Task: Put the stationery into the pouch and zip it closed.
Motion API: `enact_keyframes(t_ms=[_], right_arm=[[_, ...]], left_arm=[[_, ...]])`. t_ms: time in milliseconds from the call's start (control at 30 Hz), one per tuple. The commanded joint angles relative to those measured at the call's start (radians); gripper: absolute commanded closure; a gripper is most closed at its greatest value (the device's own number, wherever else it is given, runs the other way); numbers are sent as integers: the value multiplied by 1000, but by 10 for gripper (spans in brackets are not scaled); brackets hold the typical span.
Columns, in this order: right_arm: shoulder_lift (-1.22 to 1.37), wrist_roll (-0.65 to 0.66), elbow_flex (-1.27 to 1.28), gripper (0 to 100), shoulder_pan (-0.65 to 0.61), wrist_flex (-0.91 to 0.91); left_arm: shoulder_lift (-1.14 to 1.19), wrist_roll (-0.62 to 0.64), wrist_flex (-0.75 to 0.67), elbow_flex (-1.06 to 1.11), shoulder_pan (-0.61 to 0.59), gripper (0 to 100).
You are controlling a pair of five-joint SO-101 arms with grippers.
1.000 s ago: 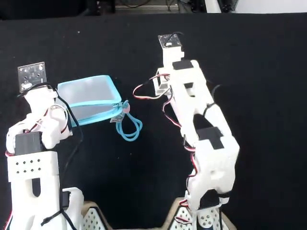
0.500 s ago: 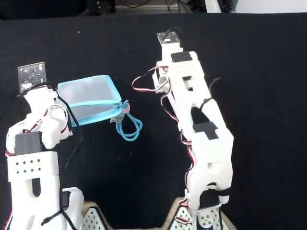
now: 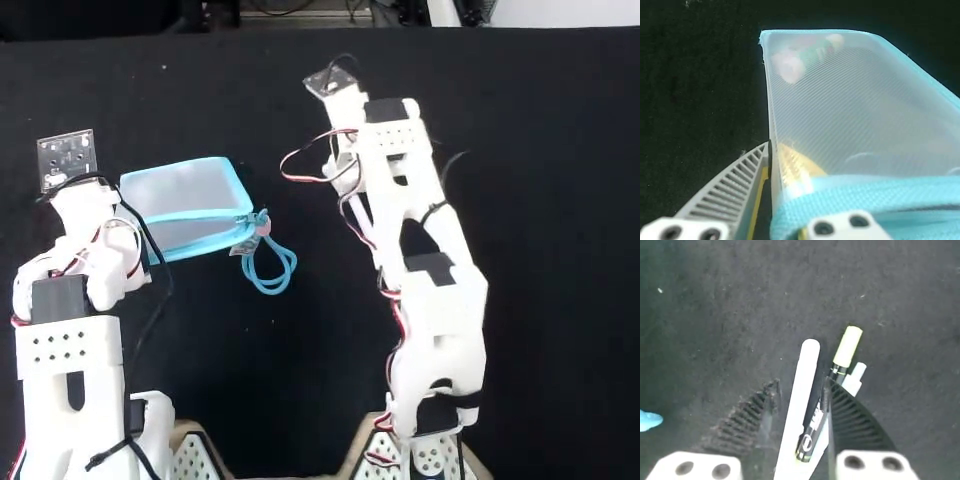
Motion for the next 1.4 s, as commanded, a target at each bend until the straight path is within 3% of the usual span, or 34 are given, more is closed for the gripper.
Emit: enact_keyframes(t_ms=[0, 167, 600, 700, 1000, 1367], right_arm=[[28, 43, -62, 869, 21, -66], [101, 163, -122, 871, 63, -81], [260, 198, -266, 889, 78, -61], [260, 164, -302, 992, 77, -26], [263, -28, -453, 988, 71, 141], [257, -55, -697, 988, 87, 384]], left_arm=[[-14, 6, 8, -4, -4, 965], [-14, 6, 8, -4, -7, 965], [-14, 6, 8, -4, -7, 965], [-14, 6, 8, -4, -8, 965], [-14, 6, 6, -4, -7, 965], [-14, 6, 6, -4, -4, 966]])
